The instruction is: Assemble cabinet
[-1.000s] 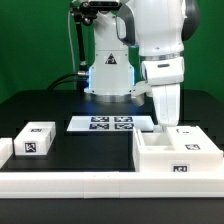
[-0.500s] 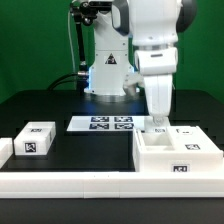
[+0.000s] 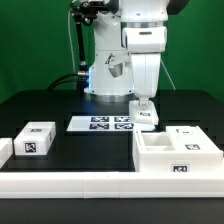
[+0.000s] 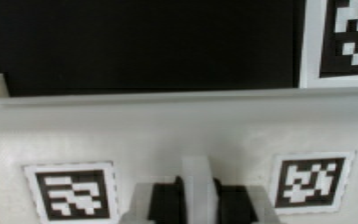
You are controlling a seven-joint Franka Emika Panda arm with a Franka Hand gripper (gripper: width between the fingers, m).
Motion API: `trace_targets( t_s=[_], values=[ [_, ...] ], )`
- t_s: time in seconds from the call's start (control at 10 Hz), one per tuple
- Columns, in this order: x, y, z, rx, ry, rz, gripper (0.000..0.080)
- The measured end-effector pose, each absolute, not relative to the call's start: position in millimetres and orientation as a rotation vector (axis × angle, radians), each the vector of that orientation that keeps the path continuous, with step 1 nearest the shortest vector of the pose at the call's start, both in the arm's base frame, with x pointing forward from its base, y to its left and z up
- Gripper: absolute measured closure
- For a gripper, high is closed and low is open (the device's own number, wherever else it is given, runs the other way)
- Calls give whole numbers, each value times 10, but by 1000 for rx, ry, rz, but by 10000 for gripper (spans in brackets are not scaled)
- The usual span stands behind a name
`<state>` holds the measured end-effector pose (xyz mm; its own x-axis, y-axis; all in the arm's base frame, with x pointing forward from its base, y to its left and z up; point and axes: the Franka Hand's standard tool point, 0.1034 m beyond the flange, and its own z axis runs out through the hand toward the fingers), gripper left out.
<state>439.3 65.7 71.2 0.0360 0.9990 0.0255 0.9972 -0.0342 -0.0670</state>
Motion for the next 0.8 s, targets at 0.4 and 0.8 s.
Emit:
trace_targets(
  t_s=[0.4,0.8],
  values=[
    [4383,659,695,-2210,-2133,47,737],
    [4394,552,658,-2163,-2153,15,737]
  ],
)
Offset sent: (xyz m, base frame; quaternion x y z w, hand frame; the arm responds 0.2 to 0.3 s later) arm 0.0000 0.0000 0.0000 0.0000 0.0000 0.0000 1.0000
